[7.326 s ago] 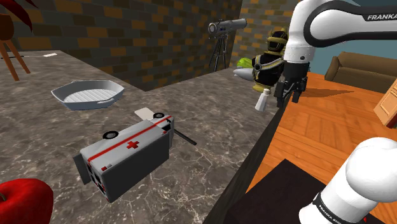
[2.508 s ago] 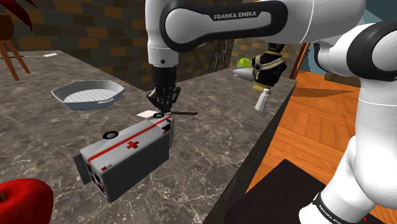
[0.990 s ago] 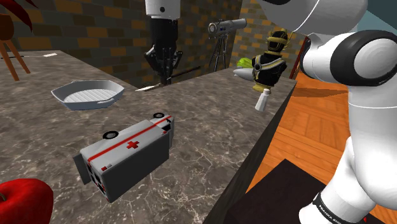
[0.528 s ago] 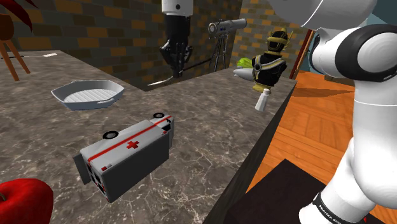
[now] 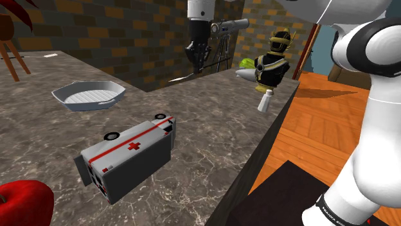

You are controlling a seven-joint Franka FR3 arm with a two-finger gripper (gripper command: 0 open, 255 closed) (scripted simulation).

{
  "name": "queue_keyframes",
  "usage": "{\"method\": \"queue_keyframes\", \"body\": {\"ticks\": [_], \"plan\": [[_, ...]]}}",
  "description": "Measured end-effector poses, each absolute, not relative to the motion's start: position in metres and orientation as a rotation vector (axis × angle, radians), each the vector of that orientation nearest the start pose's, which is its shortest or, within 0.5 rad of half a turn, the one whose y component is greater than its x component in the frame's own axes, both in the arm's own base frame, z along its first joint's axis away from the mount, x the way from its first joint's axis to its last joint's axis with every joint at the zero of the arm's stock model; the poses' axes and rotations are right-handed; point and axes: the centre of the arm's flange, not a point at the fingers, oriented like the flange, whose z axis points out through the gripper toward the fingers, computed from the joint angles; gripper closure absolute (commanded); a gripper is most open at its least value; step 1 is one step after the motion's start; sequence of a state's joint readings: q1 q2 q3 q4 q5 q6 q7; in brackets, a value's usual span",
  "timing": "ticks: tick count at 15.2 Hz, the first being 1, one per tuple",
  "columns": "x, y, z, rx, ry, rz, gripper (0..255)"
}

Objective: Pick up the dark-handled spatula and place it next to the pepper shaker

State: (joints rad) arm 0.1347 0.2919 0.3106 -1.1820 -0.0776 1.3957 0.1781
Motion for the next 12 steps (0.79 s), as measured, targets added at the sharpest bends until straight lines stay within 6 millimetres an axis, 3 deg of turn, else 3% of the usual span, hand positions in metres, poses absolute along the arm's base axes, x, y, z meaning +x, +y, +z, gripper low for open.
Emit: {"method": "queue_keyframes", "body": {"ticks": [12], "plan": [[0.614, 0.074, 0.627, -3.125, -0.387, 0.104, 255]]}}
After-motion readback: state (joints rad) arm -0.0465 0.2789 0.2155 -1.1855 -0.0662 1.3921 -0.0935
